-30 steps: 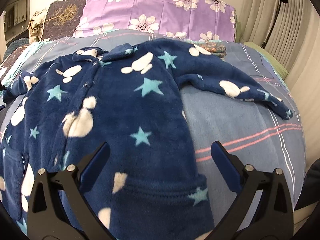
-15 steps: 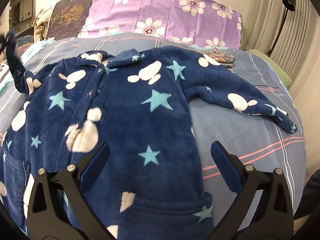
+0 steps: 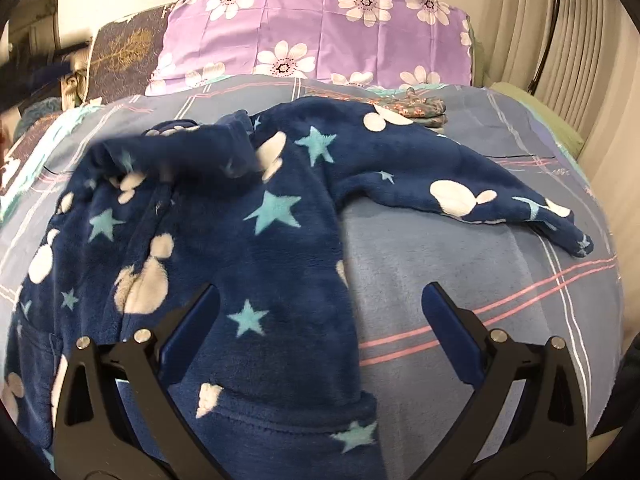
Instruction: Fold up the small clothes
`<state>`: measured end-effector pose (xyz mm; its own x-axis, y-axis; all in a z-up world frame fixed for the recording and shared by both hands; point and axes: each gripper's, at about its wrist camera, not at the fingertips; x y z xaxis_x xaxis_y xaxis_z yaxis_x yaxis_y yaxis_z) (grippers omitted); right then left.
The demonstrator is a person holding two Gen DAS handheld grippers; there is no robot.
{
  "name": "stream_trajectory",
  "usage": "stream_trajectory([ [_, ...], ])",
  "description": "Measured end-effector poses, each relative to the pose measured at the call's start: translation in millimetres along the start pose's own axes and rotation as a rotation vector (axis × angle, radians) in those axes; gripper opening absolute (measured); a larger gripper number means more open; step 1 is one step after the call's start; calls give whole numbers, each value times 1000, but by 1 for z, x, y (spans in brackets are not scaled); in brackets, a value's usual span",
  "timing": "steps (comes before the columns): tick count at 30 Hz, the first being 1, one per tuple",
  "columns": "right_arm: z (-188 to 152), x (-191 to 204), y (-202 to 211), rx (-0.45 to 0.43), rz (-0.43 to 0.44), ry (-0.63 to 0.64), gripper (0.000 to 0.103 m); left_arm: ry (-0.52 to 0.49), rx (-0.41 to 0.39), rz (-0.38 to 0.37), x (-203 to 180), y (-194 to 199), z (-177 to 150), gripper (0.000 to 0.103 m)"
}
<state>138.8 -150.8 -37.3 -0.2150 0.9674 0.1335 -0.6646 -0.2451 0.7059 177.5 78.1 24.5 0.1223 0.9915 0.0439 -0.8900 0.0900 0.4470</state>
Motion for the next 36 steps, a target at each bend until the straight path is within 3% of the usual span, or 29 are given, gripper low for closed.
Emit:
stream_trajectory([
  [5,27,0,-16,23,185,7,98,-118,112,215,33,-9,-58,95],
  [7,45,6,-32,44,239,27,79,-184,193,331,52,-26,-80,95],
  [9,66,12,-57,76,296,38,72,-209,266,391,72,-41,-95,95],
  [12,95,17,-92,112,338,23,72,-150,310,397,96,-54,-100,95],
  [17,133,27,-164,187,294,8,73,-100,340,474,120,-74,-94,95],
  [18,134,30,-181,227,284,-12,73,-94,337,483,124,-76,-94,89],
  [19,132,29,-191,253,278,-31,66,-97,332,479,126,-76,-94,80],
  [20,130,31,-198,275,270,-47,53,-102,332,464,125,-77,-95,58],
  [21,129,34,-198,274,272,-53,26,-111,337,443,126,-75,-97,42],
  [22,129,37,-189,244,277,-60,12,-122,333,443,120,-75,-96,36],
  [23,132,38,-174,185,291,-60,11,-145,325,449,115,-71,-97,28],
  [26,143,33,-114,-9,303,-34,11,-267,272,512,99,-59,-104,26],
  [29,146,10,-78,-126,208,-42,5,-317,228,522,89,-47,-109,27],
  [31,140,-4,-87,-94,101,-13,5,-336,233,535,87,-45,-114,29],
  [33,129,-22,-108,3,93,-48,5,-321,249,529,89,-45,-117,35],
  [36,104,-47,-121,85,269,-207,10,-289,248,505,93,-39,-116,36],
])
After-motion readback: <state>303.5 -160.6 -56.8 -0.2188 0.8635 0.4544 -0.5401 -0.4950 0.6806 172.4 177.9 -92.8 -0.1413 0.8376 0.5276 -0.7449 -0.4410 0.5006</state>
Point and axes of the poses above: each gripper's, at about its wrist camera, not at the fingertips, and y roughly against the way its jaws point, x to its left, z to its top, and after that the axes turned 13 degrees about z, right-handed
